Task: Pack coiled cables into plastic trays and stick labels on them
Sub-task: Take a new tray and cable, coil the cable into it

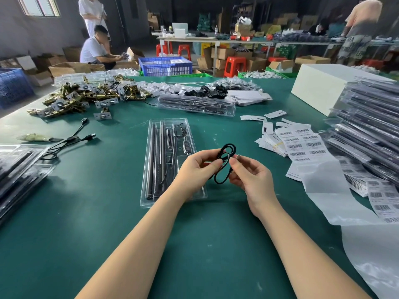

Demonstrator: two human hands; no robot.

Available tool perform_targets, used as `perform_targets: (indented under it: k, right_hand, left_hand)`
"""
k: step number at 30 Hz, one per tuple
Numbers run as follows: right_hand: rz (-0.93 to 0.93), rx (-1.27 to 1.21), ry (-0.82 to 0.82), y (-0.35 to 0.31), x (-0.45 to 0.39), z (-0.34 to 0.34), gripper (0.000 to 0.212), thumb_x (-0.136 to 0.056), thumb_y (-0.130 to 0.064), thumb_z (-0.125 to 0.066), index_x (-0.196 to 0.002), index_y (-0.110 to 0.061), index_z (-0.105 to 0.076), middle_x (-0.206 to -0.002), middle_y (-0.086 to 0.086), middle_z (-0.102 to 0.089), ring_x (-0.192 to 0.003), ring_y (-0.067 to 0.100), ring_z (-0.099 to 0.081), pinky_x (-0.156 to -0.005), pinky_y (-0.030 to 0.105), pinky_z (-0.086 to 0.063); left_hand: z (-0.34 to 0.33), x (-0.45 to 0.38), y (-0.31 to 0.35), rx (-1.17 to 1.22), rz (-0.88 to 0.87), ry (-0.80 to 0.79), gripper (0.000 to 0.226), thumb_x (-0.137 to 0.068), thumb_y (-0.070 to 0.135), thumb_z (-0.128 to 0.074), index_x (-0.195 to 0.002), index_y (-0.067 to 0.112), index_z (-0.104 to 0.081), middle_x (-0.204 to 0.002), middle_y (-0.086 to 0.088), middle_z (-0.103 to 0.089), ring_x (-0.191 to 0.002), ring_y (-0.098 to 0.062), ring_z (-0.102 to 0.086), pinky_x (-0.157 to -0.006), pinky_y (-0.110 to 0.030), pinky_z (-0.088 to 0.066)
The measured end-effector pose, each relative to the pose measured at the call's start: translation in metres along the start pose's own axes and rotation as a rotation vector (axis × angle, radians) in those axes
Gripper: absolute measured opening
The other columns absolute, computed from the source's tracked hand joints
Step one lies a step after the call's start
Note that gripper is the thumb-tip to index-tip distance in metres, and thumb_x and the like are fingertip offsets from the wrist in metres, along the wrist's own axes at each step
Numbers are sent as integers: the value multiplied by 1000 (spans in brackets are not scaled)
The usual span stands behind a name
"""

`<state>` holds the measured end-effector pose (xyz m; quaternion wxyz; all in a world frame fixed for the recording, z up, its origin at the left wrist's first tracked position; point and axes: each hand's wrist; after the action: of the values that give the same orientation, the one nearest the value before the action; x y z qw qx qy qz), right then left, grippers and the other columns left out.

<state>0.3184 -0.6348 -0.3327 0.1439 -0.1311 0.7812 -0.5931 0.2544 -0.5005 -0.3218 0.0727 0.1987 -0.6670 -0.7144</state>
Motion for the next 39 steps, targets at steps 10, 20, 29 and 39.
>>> perform_targets:
  k: [10,20,29,39]
  right_hand:
    - [66,-54,64,-1,-3,-1,13,-81,-9,-76,-87,-17,-69,-83,9,-74,-72,26,-73,-61,25,-56]
    - [51,-15,19,-14,2,-1,6,-92,-19,-65,-98,-19,-64,-76,3,-73,-73,24,-74,-63,27,-57]
    - [1253,1528,-355,-36,-15,15,50,-76,-7,-78,-124,-5,-65,-125,13,-65,-111,31,-64,-88,43,-55]
    - [1310,1710,-312,-36,-34,4,10,-77,-12,-74,-78,-12,-64,-72,4,-58,-63,26,-57,-57,33,-49]
  left_hand:
    - [-7,3,1,-222,-58,-96,21,-87,48,-52,-99,49,-69,-92,10,-72,-88,-6,-66,-92,-35,-52]
    - [-8,2,1,-565,-132,-80,24,-98,34,-48,-114,19,-56,-85,5,-67,-74,-12,-67,-78,-35,-54]
    - [-13,-3,1,-558,-67,49,25,-98,26,-41,-74,28,-45,-63,10,-54,-53,-6,-54,-59,-28,-43]
    - [-5,0,20,-223,238,-124,75,-84,28,-44,-152,20,-14,-81,3,-58,-79,-16,-52,-84,-28,-48]
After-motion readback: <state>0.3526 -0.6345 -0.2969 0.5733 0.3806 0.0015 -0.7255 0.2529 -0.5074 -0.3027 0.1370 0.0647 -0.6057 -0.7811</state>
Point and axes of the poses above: each hand's wrist, its own x-axis away from the middle knuckle, its own z-axis out of the back of the hand, y = z × x
